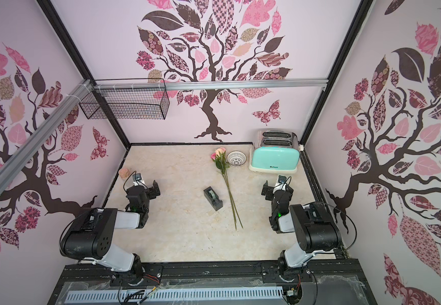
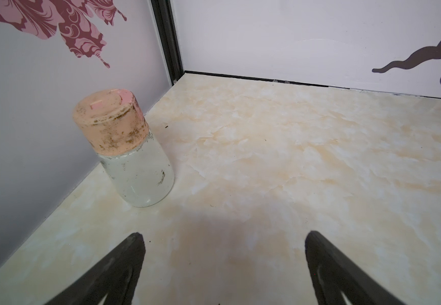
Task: Wrap bouquets with tape
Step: Reset both arms
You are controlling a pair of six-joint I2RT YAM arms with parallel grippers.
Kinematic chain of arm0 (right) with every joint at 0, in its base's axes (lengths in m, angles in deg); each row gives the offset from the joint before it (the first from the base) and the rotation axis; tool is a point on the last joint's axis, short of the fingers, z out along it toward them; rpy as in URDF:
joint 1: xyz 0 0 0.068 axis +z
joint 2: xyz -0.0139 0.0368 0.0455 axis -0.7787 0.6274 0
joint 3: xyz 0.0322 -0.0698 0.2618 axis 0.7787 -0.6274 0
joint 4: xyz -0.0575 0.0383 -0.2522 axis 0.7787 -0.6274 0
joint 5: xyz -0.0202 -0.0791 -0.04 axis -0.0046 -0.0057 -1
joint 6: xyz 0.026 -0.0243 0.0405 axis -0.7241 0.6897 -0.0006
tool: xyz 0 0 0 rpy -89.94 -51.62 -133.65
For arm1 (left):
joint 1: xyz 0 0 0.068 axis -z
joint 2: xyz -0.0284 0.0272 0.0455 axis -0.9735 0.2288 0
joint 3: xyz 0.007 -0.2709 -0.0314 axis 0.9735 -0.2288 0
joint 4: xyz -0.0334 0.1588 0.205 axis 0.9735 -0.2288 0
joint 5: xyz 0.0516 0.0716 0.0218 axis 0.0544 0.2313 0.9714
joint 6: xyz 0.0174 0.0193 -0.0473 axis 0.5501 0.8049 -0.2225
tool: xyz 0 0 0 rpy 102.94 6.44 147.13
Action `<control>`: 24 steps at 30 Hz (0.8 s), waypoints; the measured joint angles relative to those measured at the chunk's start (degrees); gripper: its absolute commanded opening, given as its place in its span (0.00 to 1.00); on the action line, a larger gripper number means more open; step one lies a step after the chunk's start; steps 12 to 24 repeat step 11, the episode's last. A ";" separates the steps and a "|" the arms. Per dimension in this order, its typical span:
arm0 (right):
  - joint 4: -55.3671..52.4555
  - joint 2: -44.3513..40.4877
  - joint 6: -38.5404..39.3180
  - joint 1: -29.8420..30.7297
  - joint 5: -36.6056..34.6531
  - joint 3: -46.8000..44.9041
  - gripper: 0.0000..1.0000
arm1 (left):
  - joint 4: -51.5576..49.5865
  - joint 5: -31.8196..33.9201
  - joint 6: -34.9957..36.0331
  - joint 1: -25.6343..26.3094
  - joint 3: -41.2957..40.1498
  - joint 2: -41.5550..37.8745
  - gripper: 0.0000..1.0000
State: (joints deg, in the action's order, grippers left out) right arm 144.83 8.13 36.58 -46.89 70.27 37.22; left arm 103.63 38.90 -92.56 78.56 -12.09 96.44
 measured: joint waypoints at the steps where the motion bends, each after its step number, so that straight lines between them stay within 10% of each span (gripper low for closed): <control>1: 0.37 0.00 -0.17 0.00 0.31 0.00 1.00 | 0.22 -0.15 0.00 -0.02 0.00 0.00 0.98; 24: 1.79 0.00 -0.39 0.00 1.36 0.00 1.00 | 0.85 -0.85 0.02 -0.02 0.00 0.00 0.98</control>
